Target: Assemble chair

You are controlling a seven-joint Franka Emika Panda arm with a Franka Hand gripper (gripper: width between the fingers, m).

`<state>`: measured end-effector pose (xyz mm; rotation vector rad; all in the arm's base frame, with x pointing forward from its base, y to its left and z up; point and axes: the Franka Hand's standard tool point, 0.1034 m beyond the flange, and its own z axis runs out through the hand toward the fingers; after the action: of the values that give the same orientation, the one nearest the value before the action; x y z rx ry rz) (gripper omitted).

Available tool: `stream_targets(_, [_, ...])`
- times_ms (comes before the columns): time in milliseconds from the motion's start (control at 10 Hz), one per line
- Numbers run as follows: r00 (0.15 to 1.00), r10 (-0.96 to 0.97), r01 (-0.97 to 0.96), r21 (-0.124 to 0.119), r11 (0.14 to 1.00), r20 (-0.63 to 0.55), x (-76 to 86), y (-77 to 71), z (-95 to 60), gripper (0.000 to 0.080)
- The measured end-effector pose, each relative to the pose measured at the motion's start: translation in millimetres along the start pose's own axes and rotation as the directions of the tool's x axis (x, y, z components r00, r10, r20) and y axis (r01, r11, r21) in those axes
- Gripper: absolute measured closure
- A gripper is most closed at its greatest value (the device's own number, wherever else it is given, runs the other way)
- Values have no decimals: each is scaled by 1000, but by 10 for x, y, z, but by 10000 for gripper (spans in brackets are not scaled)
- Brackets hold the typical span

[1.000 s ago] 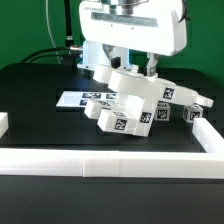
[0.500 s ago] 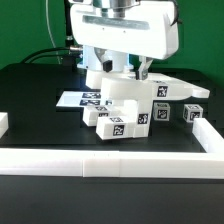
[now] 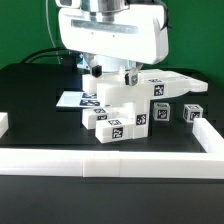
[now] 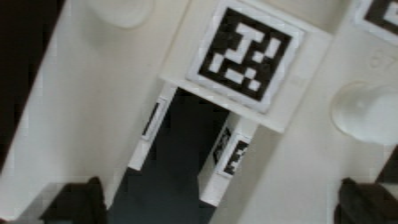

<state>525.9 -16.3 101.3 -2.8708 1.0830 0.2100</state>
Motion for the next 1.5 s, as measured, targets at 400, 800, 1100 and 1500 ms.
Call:
stream_targets(400, [990, -140, 140, 56, 989, -4, -173, -171, -529, 151])
stream_targets(800, [985, -171, 171, 55, 984, -10, -208, -182, -548, 151])
stream_targets(1100, [805, -592, 593, 26, 805, -32, -422, -34, -393, 151])
stream_targets(1500, [762, -647, 647, 28, 762, -15, -473, 8, -360, 151])
